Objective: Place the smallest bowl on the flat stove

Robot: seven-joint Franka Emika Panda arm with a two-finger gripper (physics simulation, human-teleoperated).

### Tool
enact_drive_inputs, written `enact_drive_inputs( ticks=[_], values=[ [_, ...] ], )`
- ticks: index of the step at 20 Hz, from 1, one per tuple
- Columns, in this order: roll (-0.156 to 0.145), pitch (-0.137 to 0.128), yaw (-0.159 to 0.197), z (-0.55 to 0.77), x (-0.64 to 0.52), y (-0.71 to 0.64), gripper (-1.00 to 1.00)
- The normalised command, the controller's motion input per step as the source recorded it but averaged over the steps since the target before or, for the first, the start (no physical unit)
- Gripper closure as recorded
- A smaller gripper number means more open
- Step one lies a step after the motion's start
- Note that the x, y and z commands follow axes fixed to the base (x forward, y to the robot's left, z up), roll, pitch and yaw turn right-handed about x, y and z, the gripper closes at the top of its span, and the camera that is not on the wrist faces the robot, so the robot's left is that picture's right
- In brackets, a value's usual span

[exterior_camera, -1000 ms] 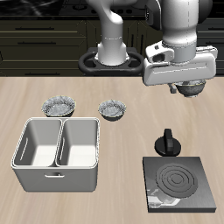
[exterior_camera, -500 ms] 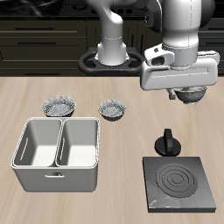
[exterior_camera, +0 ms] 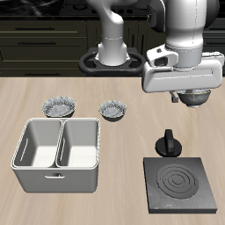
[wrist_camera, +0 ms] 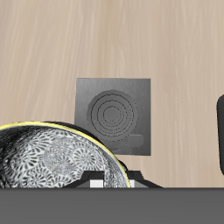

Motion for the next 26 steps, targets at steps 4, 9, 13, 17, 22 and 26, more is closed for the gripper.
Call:
enact_drive_inputs(
  ticks=[4,9,13,17,22,26],
  values=[
    [0.008,-0.015,0.009,0.03,0.23,0.0,1.0],
    [-0.003,-0.008,0.008,0.02,0.19,-0.02,1.0],
    [-0.003,-0.019,0.012,0.1,0.18,0.04,1.0],
    [0.004,-0.015,0.017,0.03,0.11,0.03,1.0],
    [0.015,0.006,-0.004,-0.11,0.01,0.02,1.0],
    [-0.012,0.008,-0.006,-0.2,0.05,-0.05,1.0]
  ],
)
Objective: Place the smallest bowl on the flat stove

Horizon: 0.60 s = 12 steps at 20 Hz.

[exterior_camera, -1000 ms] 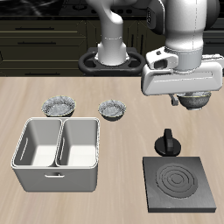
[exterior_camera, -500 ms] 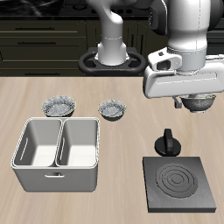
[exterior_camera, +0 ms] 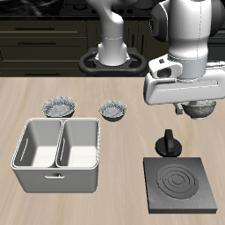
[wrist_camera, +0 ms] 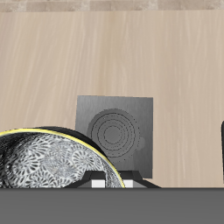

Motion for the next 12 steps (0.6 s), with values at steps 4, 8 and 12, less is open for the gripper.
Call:
enact_drive_inputs(
  ticks=[4,8,12],
  values=[
    [-0.025,0.013,0.008,-0.27,0.1,-0.11,1.0],
    [-0.023,0.024,-0.014,-0.32,0.09,-0.1,1.0],
    [-0.006,0.012,0.009,-0.26,0.06,-0.02,1.0]
  ],
)
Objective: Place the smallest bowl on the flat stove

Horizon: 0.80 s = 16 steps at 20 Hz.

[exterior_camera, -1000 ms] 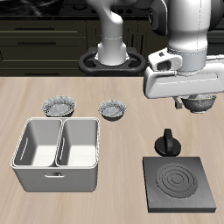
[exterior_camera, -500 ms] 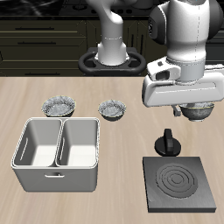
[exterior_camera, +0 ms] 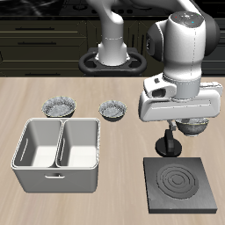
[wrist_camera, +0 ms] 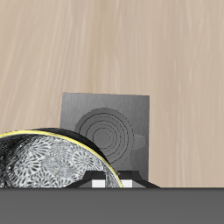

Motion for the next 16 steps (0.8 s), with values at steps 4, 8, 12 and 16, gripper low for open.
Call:
enact_drive_inputs(
  ticks=[4,8,12,16],
  values=[
    [-0.005,0.008,0.015,-0.28,0.12,-0.04,1.0],
    [-0.002,0.026,-0.004,-0.3,0.16,-0.03,1.0],
    [0.006,0.013,0.015,-0.24,0.09,0.04,1.0],
    [-0.004,0.055,0.007,-0.39,0.09,0.04,1.0]
  ],
)
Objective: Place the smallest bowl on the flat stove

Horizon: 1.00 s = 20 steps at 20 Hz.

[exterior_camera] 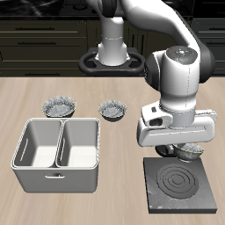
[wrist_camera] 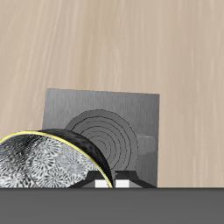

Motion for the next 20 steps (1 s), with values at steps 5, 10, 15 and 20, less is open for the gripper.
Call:
enact_drive_inputs(
  ticks=[5,10,15,20],
  values=[
    [0.001,0.026,0.016,-0.3,0.06,-0.01,1.0],
    [0.002,0.021,0.0,-0.19,0.05,-0.02,1.0],
    [-0.029,0.0,0.007,-0.13,0.06,-0.05,1.0],
    [-0.015,-0.007,-0.017,-0.02,0.04,-0.03,-1.0]
  ],
)
